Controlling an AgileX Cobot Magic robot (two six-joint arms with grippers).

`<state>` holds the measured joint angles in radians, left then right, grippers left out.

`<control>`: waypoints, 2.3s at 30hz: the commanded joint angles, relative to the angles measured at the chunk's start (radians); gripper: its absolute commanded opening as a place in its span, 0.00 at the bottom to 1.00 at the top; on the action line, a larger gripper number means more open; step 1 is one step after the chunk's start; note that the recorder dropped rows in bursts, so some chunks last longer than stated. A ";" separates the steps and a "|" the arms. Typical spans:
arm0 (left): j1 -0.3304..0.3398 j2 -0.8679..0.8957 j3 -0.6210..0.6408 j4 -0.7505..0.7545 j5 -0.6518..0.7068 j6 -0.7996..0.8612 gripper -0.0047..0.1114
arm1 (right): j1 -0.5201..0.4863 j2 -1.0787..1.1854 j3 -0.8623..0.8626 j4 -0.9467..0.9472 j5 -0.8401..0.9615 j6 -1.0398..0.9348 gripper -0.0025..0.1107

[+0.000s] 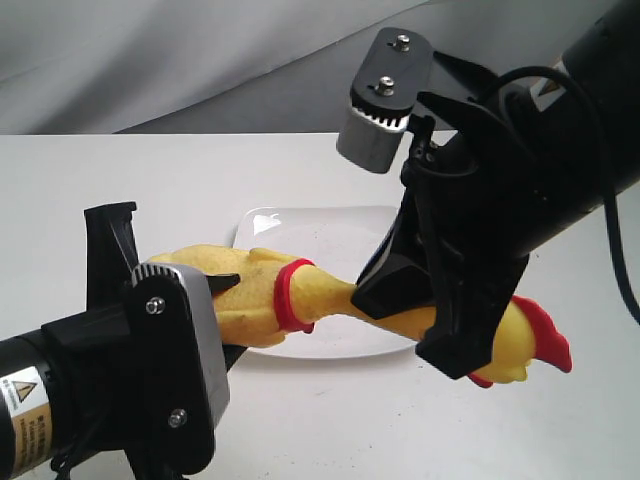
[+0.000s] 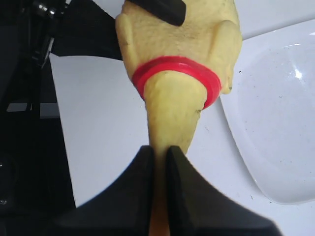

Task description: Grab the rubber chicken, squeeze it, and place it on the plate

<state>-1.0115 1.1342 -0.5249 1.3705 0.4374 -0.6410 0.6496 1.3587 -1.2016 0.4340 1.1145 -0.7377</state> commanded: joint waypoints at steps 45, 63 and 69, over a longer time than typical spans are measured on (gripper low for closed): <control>-0.005 -0.347 -0.235 -0.270 0.226 -0.121 0.92 | -0.002 0.099 0.002 -0.121 -0.458 0.066 0.02; -0.005 -0.469 -0.235 -0.324 0.223 -0.113 0.05 | -0.045 0.321 0.009 -0.264 -0.658 0.248 0.02; -0.005 -0.469 -0.235 -0.324 0.225 -0.107 0.05 | -0.103 0.321 0.147 -0.243 -0.781 0.184 0.02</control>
<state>-1.0115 0.6686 -0.7535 1.0516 0.6533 -0.7487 0.5483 1.6818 -1.0986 0.1731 0.4386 -0.5095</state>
